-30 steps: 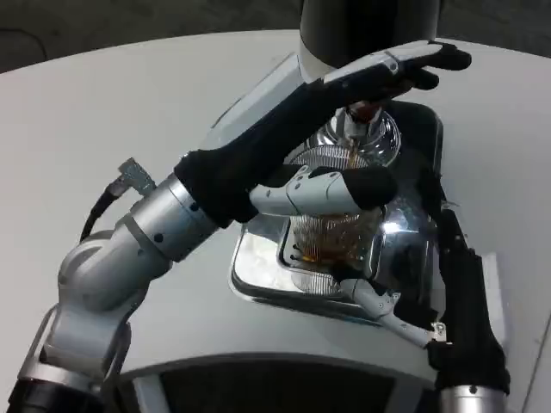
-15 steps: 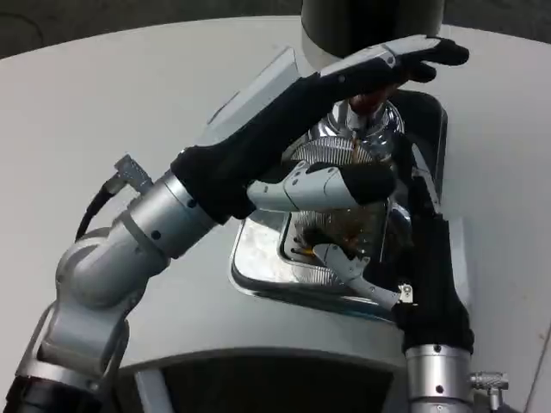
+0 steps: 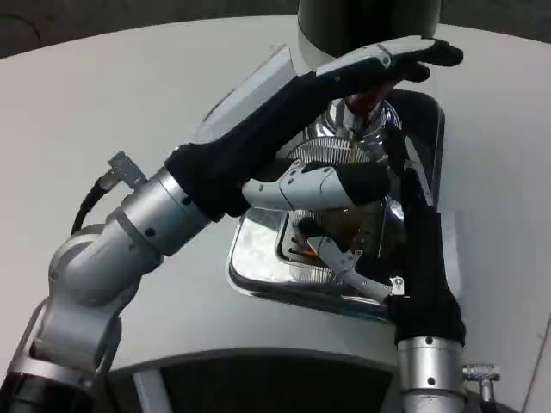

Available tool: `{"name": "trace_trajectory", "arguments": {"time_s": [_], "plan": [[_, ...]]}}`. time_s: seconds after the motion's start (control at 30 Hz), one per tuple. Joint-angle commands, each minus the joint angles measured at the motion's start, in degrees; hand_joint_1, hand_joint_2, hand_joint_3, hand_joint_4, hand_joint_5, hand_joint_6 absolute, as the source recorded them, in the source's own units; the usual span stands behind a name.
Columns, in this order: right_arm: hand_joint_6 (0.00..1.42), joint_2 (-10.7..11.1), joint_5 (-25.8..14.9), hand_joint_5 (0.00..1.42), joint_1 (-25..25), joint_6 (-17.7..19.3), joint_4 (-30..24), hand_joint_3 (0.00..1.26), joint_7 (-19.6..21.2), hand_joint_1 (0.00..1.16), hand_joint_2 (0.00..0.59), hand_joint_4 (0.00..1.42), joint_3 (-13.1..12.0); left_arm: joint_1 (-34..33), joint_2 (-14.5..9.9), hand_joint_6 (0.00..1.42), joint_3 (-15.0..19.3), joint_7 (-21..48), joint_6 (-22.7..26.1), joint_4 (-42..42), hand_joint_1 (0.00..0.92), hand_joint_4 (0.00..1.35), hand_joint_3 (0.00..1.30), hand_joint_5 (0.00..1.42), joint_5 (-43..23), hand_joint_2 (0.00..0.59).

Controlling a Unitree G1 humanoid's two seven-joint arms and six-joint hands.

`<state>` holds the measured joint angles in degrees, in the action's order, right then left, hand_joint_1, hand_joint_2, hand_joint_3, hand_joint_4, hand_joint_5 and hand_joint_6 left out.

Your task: Grasp the cup under the faucet to collect the drink, then remove the cup.

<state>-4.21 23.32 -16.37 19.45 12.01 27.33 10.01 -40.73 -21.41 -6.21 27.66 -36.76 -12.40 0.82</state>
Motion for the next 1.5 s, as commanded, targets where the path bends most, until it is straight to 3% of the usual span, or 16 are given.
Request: {"name": "trace_trajectory", "arguments": {"time_s": [0.03, 0.73, 1.0, 1.5], "plan": [[0.15, -0.30, 0.41, 0.10, -0.36, 0.44, 1.26, 0.10, -0.42, 0.96, 0.165, 0.11, 0.47, 0.62, -0.87, 0.16, -1.25, 1.28, 0.09, -0.43, 0.000, 0.14, 0.24, 0.22, 1.97, 0.066], [0.16, -1.31, -0.12, 0.14, -4.38, 0.72, 6.60, 0.11, -0.74, 0.93, 0.153, 0.14, 1.18, -0.20, -0.89, 0.16, -1.03, 1.04, 0.30, -1.22, 0.000, 0.14, 0.24, 0.22, 2.73, 0.066], [0.19, -1.86, -1.06, 0.18, -6.25, 0.74, 9.45, 0.12, -0.44, 0.93, 0.153, 0.17, 0.32, -0.67, -0.84, 0.16, -0.99, 0.91, 0.11, -2.26, 0.000, 0.14, 0.24, 0.22, 3.01, 0.066], [0.35, -1.93, -1.67, 0.44, -8.64, 1.19, 13.22, 0.29, 3.23, 0.96, 0.162, 0.40, -2.52, -0.45, 0.70, 0.12, -0.11, 2.29, 4.34, -4.01, 0.000, 0.06, 0.22, 0.15, -2.74, 0.061]]}}
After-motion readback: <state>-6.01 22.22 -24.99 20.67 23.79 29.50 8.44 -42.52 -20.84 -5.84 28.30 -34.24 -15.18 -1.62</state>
